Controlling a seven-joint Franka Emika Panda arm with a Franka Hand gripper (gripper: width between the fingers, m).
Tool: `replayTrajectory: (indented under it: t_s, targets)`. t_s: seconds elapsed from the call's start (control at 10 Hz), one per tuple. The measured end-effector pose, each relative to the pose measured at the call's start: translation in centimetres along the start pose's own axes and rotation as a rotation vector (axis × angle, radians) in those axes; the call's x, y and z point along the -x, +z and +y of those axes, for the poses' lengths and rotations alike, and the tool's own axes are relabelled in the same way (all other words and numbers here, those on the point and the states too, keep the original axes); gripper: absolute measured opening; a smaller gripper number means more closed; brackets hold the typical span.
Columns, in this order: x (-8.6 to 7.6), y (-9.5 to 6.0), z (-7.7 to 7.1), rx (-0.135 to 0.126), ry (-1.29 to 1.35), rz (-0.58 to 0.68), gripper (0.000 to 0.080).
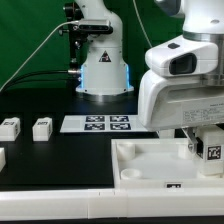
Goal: Assemble one leg
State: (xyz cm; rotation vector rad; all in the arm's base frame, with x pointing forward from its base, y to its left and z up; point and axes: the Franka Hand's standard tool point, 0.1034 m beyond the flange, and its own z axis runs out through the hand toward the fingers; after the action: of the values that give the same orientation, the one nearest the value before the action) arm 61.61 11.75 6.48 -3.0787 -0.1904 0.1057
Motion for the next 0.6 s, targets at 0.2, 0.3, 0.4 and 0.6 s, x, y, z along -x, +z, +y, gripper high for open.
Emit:
replayTrajectory:
  t_s: [0.2,0.3,0.4,0.6]
  targets:
    - [0.0,0.01,-0.02,-0.002,0.042,0.0,0.029]
    - [0.0,0.02,-0.03,-0.004,0.148,0.0,0.029]
    - [-0.02,0.03,-0.06,-0.007,0.274,0.002,0.029]
    - [0.05,0.04,-0.17,-0.006,0.577,0.007,0.0291]
